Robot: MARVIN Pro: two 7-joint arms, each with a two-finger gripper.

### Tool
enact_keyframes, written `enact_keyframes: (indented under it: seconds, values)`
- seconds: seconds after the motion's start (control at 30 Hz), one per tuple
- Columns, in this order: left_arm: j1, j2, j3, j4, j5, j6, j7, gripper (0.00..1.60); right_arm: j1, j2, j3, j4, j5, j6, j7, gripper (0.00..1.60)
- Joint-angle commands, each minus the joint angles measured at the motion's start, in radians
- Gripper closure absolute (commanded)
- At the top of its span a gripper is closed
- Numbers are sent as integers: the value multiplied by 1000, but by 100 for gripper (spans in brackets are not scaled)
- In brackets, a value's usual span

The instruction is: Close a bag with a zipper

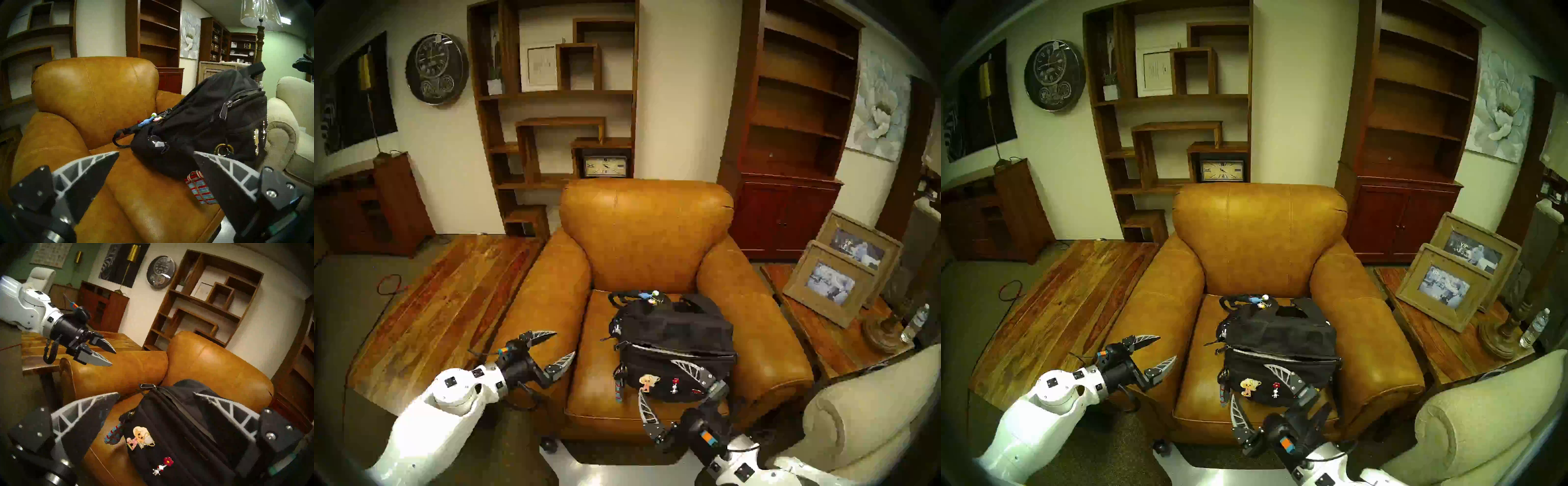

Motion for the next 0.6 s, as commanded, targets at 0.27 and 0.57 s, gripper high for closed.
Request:
enact_keyframes:
  seconds: [0.27,0.57]
  values:
    - [-39,-10,15,8,-5,-55,-55,0,201,-153,-59,62,-100,67,166,0]
    - [-45,-12,16,20,-10,-78,-78,0,295,-212,-115,120,-146,113,203,0]
